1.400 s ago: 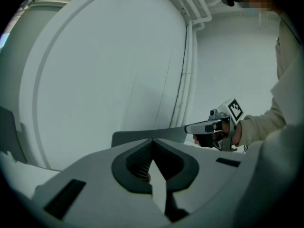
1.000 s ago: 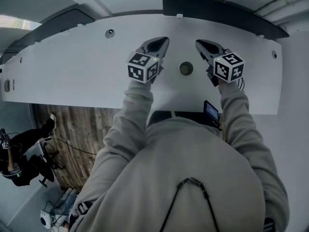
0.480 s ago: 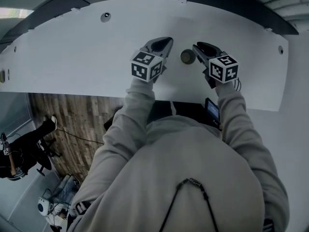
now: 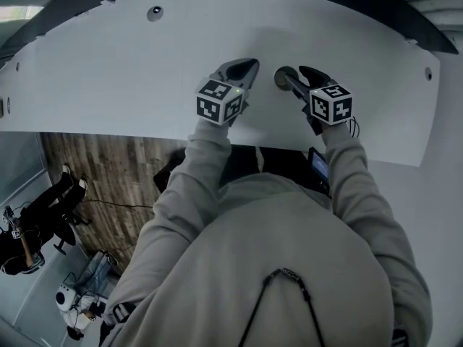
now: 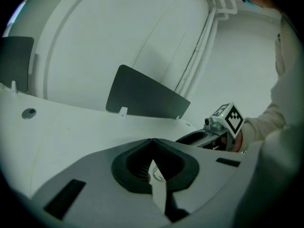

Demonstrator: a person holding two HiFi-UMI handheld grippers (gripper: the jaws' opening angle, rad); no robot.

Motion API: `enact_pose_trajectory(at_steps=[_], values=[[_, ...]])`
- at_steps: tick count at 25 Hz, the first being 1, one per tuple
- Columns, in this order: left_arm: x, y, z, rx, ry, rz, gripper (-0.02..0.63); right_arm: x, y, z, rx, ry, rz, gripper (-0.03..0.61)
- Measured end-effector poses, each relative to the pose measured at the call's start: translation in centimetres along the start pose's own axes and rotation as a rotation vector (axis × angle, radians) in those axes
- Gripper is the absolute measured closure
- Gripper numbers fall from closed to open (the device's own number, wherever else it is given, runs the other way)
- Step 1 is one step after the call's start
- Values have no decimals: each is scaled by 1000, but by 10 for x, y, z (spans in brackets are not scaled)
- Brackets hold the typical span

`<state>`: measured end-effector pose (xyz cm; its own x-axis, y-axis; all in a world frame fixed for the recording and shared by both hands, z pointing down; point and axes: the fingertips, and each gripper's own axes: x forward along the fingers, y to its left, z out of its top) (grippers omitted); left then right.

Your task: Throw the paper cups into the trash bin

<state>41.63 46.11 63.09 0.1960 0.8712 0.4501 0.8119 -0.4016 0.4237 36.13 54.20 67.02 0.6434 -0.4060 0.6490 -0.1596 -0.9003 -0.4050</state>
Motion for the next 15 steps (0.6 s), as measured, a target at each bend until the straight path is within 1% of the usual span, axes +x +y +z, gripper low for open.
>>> enact_pose_trajectory(at_steps=[5, 8, 13, 14, 15], values=[[0, 5, -9, -10, 7, 5, 620, 9, -6, -13, 15, 25, -15, 377], [-2, 5, -11, -10, 9, 5, 620, 12, -10, -13, 21, 28, -32, 379], [-4, 4, -13, -10, 10, 3, 620, 19, -14, -18, 0, 66, -45, 380], [-4, 4, -14, -11, 11, 2, 620, 20, -15, -19, -1, 72, -43, 384], [-5, 4, -14, -11, 12, 0, 620, 21, -16, -19, -4, 77, -49, 404]])
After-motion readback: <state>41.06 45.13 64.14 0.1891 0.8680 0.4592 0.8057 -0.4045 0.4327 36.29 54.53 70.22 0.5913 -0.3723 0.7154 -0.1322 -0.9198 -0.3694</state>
